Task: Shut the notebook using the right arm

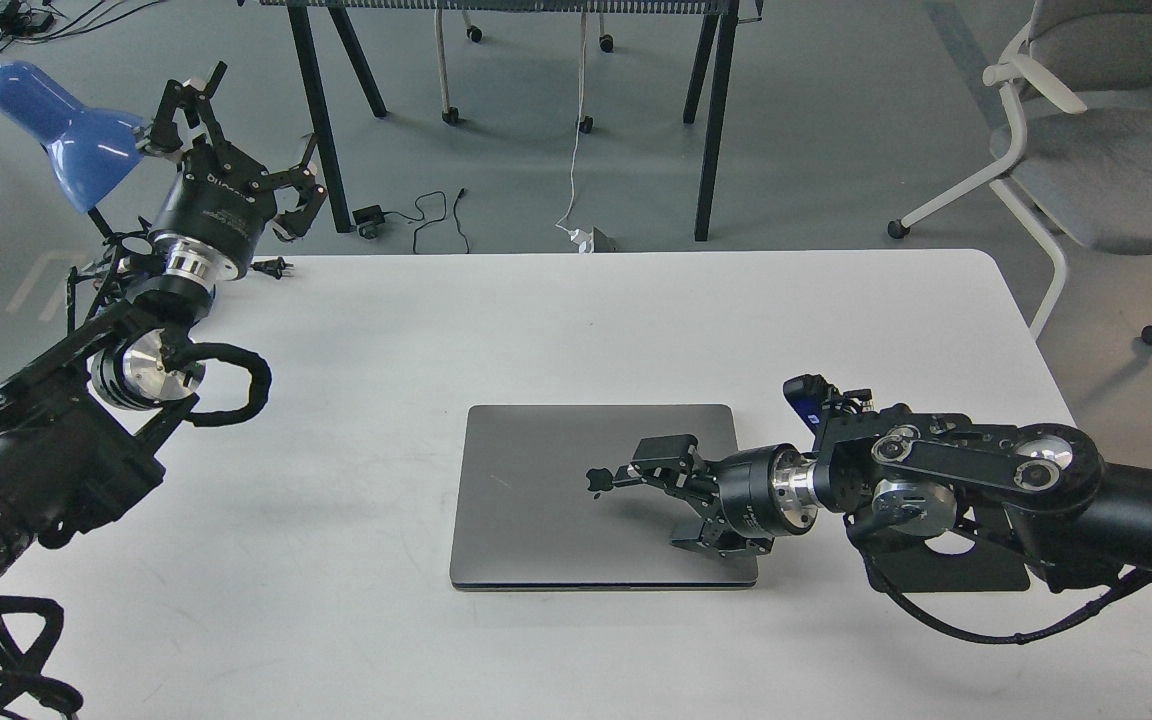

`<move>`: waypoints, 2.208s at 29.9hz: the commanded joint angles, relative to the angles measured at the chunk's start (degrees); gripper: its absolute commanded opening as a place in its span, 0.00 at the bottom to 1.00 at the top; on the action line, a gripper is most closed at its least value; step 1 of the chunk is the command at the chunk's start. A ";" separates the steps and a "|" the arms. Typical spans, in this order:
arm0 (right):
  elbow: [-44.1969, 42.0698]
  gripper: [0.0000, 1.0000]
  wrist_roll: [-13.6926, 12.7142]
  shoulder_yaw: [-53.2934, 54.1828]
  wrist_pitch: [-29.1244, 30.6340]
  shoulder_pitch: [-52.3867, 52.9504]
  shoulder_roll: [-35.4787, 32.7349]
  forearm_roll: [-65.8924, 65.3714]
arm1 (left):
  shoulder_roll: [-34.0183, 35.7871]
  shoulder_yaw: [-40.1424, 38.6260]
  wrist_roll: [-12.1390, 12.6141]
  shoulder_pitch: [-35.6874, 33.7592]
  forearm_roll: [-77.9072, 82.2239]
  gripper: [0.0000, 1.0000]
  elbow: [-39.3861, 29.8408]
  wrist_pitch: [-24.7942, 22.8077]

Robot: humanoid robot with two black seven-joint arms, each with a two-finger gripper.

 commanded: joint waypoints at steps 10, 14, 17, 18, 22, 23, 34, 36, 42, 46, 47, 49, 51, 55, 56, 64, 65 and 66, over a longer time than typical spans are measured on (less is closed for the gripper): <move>-10.73 1.00 0.72 37.11 -0.08 0.26 0.90 1.16 | -0.05 0.00 0.00 0.01 0.00 1.00 0.00 0.00; -15.57 1.00 0.81 50.48 -0.08 -1.93 5.73 3.52 | -0.05 0.00 0.00 0.01 0.00 1.00 0.00 0.00; -16.81 1.00 0.81 59.00 0.10 -4.56 7.84 6.51 | -0.05 0.00 0.00 -0.08 0.00 1.00 0.00 0.00; -16.81 1.00 0.81 61.12 0.19 -5.36 8.55 7.13 | -0.05 0.00 0.00 0.01 0.00 1.00 0.00 0.00; -16.81 1.00 1.42 67.01 0.97 -8.87 11.10 9.50 | -0.05 -0.09 0.00 -0.08 0.00 1.00 0.00 0.00; -16.81 1.00 1.60 68.07 1.67 -9.84 11.28 10.29 | -0.05 -0.09 0.00 0.01 0.00 1.00 0.00 0.00; -16.37 1.00 1.95 75.55 5.99 -15.64 13.47 18.82 | -0.05 0.00 0.00 -0.08 0.00 1.00 0.00 0.00; -16.45 1.00 1.95 76.69 5.64 -16.08 14.35 18.83 | -0.05 -0.09 0.00 0.01 0.00 1.00 0.00 0.00; -16.10 1.00 2.04 77.31 4.76 -18.11 16.11 18.83 | -0.05 -0.09 0.00 0.01 0.00 1.00 0.00 0.00; -16.10 1.00 2.04 78.71 4.58 -18.55 17.34 18.91 | -0.05 -0.09 0.00 0.01 0.00 1.00 0.00 0.00; -16.10 1.00 2.04 78.98 4.58 -18.55 17.69 18.91 | -0.05 -0.09 0.00 0.01 0.00 1.00 0.00 0.00; -16.10 1.00 2.04 79.24 4.58 -18.55 18.13 18.91 | -0.05 -0.09 0.00 0.01 0.00 1.00 0.00 0.00; -16.19 1.00 2.04 79.33 4.58 -18.55 18.40 18.83 | -0.05 -0.09 0.00 0.01 0.00 1.00 0.00 0.00; -16.28 1.00 2.04 79.24 4.49 -18.63 18.40 18.83 | -0.05 -0.09 0.00 0.01 0.00 1.00 0.00 0.00; -16.28 1.00 2.04 79.16 4.49 -18.72 18.40 18.83 | -0.05 -0.09 0.00 0.01 0.00 1.00 0.00 0.00; -16.19 1.00 2.04 75.47 1.33 -18.90 17.52 17.95 | 0.04 -0.09 0.00 0.01 0.00 1.00 0.00 0.00; -16.19 1.00 2.04 75.20 0.89 -18.90 17.52 17.86 | -0.05 -0.09 0.00 0.01 0.00 1.00 0.00 0.00; -16.19 1.00 2.04 74.94 0.54 -18.81 17.43 17.77 | -0.05 -0.09 0.00 0.01 0.00 1.00 0.00 0.00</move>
